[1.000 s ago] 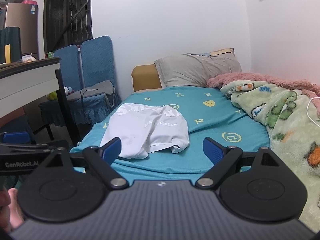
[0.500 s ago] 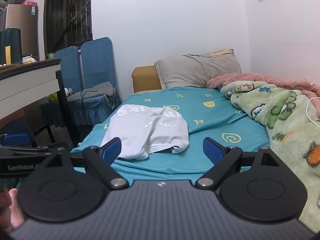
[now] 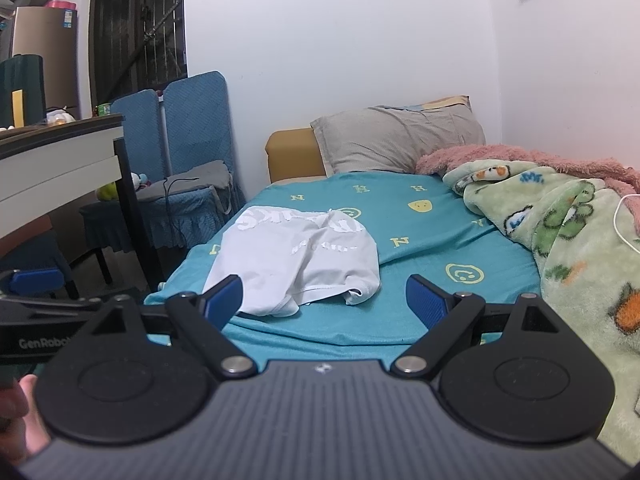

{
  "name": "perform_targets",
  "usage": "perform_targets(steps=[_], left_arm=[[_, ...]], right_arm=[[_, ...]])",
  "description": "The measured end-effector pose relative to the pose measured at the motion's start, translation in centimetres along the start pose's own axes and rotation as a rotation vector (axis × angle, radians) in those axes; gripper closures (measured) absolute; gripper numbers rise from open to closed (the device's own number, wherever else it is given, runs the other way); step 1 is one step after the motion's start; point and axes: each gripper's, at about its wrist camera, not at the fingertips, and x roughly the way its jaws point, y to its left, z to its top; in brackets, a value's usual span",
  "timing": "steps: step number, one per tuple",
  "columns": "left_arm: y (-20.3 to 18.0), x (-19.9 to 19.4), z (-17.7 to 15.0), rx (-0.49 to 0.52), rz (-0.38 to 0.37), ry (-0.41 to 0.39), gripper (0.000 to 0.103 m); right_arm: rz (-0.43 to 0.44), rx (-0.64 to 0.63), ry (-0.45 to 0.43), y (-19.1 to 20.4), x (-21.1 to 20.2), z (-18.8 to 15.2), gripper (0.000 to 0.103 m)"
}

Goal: Fold clothes

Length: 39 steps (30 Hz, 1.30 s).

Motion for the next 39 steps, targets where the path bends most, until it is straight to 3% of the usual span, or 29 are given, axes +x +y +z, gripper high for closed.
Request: perform_targets(steps=[7, 12, 16, 20, 26, 29, 32, 36, 39], left_arm=[[0.6, 0.9, -0.3, -0.028, 0.004, 0.029, 0.0], [-0.1, 2.9, 0.0, 0.019, 0.025, 0.032, 0.0], [-2.0, 5.7, 0.7, 0.132, -0.01, 0.025, 0.0], [-4.8, 10.5, 0.1, 0.291, -0.058, 0.058, 0.0], [-7.3, 18.9, -2.2, 0.456, -0.109, 0.093, 0.011], [-7.3, 22.8, -3.3, 0.462, -0.115, 0.143, 0.022], [-6.2, 25.3, -4.1, 0.442, -0.141, 0.184, 0.042], [-4.3, 26.2, -3.4, 0.328, -0.177, 0.182, 0.09], [-2.5, 24.2, -1.0, 0.194, -0.246, 0.174, 0.096]], right_arm=[[-0.026, 0.005, 0.007, 0.1, 0.1, 0.5, 0.013], [-0.033, 0.082, -0.017, -1.7, 0.8, 3.8, 0.013], [-0.03, 0.118, -0.029, -3.5, 1.9, 6.2, 0.013], [-0.051, 0.056, -0.02, -4.6, 4.0, 5.6, 0.013], [-0.021, 0.134, 0.075, -6.9, 7.1, 2.6, 0.013], [-0.038, 0.128, 0.074, -7.3, 8.8, 2.1, 0.013], [-0.037, 0.159, 0.088, -7.8, 10.9, 1.2, 0.013], [-0.036, 0.205, 0.15, -8.2, 13.8, -0.7, 0.013], [-0.026, 0.237, 0.175, -8.2, 15.1, -1.7, 0.013]])
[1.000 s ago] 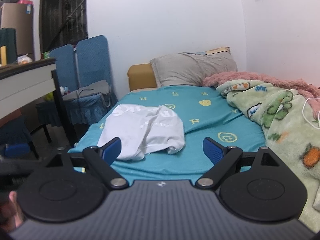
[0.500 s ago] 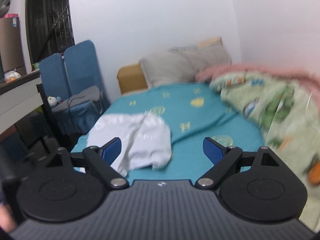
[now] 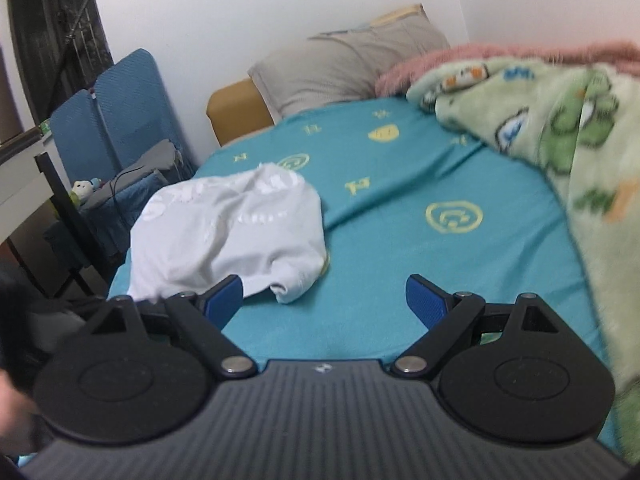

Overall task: Fold clothes
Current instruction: 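Grasp the white T-shirt edge with the left gripper and lift it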

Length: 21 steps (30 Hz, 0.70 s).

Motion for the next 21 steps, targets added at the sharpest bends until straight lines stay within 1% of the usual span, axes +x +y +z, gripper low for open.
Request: perform_targets(steps=[3, 5, 7, 9, 13, 16, 19, 21], left_arm=[[0.8, -4.3, 1.5, -0.088, -0.063, -0.06, 0.097], [1.0, -6.8, 1.9, -0.127, -0.097, -0.098, 0.097], [1.3, -9.0, 1.7, -0.154, -0.122, -0.12, 0.098], [1.5, -11.2, 1.2, -0.182, -0.148, -0.132, 0.098], [1.8, -16.4, -0.3, -0.213, -0.185, -0.186, 0.098], [2.1, -20.5, -1.4, -0.243, -0.218, -0.238, 0.098], [2.7, -24.0, -2.3, -0.282, -0.258, -0.289, 0.098], [2.8, -25.4, -2.7, -0.297, -0.273, -0.313, 0.098]], right_arm=[[0.006, -0.003, -0.025, 0.1, 0.0, -0.5, 0.013], [0.013, -0.007, -0.048, 0.4, -0.3, -0.6, 0.013], [0.028, -0.022, -0.074, 1.0, -0.9, -0.7, 0.013], [0.044, -0.064, -0.106, 1.8, -1.8, -0.8, 0.013], [0.081, -0.142, -0.157, 3.8, -4.0, -1.0, 0.013], [0.105, -0.19, -0.159, 5.6, -5.6, -1.2, 0.013], [0.142, -0.214, -0.129, 7.7, -7.4, -1.7, 0.013], [0.18, -0.232, -0.104, 9.0, -8.5, -2.3, 0.013]])
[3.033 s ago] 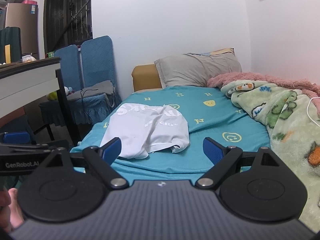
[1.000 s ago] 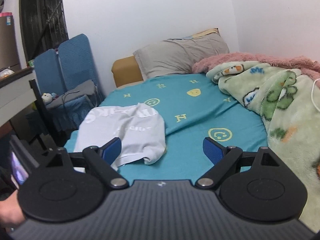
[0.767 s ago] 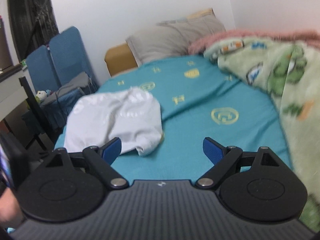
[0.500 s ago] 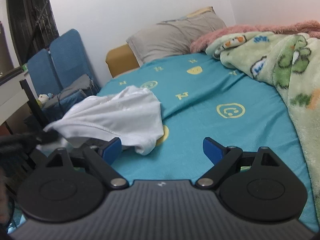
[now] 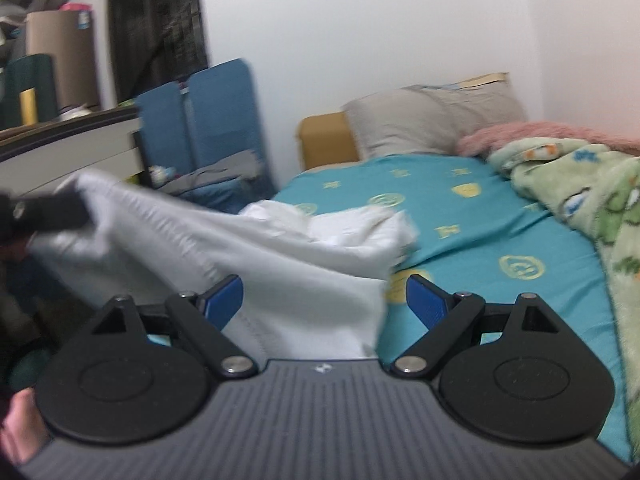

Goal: Fold clothes

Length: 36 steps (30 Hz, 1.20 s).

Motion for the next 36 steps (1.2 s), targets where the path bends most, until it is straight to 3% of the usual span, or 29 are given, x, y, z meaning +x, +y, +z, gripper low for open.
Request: perform_targets(steps=[7, 11, 14, 17, 21, 25, 29, 32, 33, 36], left_arm=[[2.2, 0.0, 0.0, -0.08, 0.008, 0.007, 0.097], [3.1, 0.9, -0.1, -0.102, 0.024, 0.04, 0.097], [3.5, 1.8, -0.2, -0.11, 0.028, 0.062, 0.097], [3.2, 3.2, -1.0, -0.12, 0.007, 0.111, 0.097], [2.8, 4.6, -1.8, -0.126, -0.021, 0.137, 0.097], [3.1, 4.0, -1.2, -0.151, -0.036, 0.078, 0.097], [4.6, 2.6, -0.2, -0.231, -0.021, -0.002, 0.098], [6.8, 1.8, 0.5, -0.335, -0.004, -0.038, 0.097], [7.5, 1.7, 0.6, -0.366, 0.004, -0.04, 0.097], [9.1, 2.5, 0.6, -0.413, 0.047, 0.013, 0.097]], right_arm=[[0.118, -0.15, 0.085, 5.4, 0.8, -1.7, 0.013], [0.052, -0.172, 0.098, 5.8, 2.8, -2.4, 0.013], [-0.032, -0.034, 0.053, 3.0, 3.4, -1.7, 0.013], [-0.121, 0.182, -0.009, -1.3, 2.8, -0.9, 0.013], [-0.168, 0.41, -0.041, -5.3, 1.9, -1.2, 0.013], [-0.211, 0.405, 0.135, -6.1, 4.3, -2.2, 0.013], [-0.271, 0.252, 0.268, -4.2, 6.0, -3.5, 0.014], [-0.327, 0.168, 0.164, -2.9, 3.6, -2.6, 0.016], [-0.346, 0.142, 0.114, -2.5, 2.6, -2.1, 0.022], [-0.357, 0.097, -0.039, -1.7, -0.1, -0.7, 0.023]])
